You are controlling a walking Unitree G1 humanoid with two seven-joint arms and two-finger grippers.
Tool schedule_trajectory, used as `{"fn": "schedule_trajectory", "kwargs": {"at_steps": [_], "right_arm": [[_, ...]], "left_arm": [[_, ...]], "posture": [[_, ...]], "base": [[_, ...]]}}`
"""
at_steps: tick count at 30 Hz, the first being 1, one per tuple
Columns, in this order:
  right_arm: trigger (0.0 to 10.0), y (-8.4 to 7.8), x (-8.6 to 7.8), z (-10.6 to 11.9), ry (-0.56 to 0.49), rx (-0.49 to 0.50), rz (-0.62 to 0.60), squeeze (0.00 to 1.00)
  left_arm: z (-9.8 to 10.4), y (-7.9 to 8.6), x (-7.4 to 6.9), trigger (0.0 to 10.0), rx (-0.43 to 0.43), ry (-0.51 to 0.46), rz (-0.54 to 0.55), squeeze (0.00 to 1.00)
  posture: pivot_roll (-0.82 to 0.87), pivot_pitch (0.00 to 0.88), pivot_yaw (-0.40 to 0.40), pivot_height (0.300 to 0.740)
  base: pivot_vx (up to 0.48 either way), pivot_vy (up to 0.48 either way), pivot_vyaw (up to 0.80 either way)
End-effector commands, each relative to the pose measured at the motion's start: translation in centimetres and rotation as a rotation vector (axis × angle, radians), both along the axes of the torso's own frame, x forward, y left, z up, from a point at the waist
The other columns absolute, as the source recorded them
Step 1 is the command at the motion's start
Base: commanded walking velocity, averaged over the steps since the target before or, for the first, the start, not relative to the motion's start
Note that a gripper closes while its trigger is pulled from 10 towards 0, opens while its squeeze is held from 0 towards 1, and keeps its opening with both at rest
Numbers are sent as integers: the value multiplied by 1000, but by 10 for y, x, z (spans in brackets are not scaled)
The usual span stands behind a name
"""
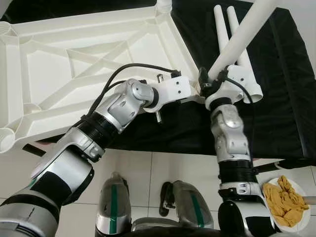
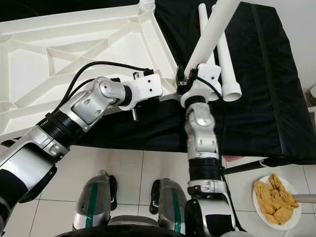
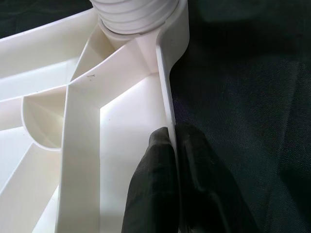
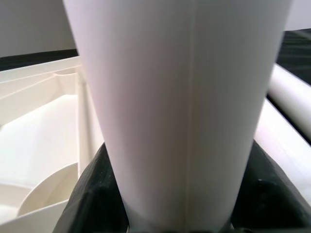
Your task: Building children table
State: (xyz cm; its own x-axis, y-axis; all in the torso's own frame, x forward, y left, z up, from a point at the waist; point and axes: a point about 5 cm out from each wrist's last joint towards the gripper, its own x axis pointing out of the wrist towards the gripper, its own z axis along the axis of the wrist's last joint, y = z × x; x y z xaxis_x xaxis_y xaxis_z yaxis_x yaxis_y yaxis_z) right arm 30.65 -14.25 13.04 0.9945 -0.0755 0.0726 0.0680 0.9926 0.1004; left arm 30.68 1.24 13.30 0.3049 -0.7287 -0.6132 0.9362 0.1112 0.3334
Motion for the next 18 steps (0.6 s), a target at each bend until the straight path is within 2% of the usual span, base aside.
{"fn": "schedule_trajectory", "kwargs": {"at_steps": [1, 13, 14, 15, 18], "right_arm": [[10000, -8, 2, 1, 19, -10, -86, 0], [10000, -3, -2, 2, 54, -11, -120, 0], [10000, -2, -2, 2, 55, -10, -126, 204], [10000, -2, -2, 3, 54, -3, -122, 1000], [10000, -2, -2, 3, 52, 0, -122, 1000]], "left_arm": [[-25, -5, -21, 10000, 95, 145, -130, 0], [-25, -5, -20, 10000, 93, 142, -124, 0], [-25, -5, -20, 10000, 93, 142, -124, 0], [-25, -5, -20, 10000, 92, 142, -124, 0], [-24, -5, -20, 10000, 91, 142, -122, 0]], "posture": [[25, 32, -42, 740], [25, 31, -45, 740], [25, 31, -45, 740], [25, 31, -46, 740], [25, 32, -46, 740]], "base": [[0, 0, 0], [0, 0, 0], [0, 0, 0], [0, 0, 0], [0, 0, 0]]}}
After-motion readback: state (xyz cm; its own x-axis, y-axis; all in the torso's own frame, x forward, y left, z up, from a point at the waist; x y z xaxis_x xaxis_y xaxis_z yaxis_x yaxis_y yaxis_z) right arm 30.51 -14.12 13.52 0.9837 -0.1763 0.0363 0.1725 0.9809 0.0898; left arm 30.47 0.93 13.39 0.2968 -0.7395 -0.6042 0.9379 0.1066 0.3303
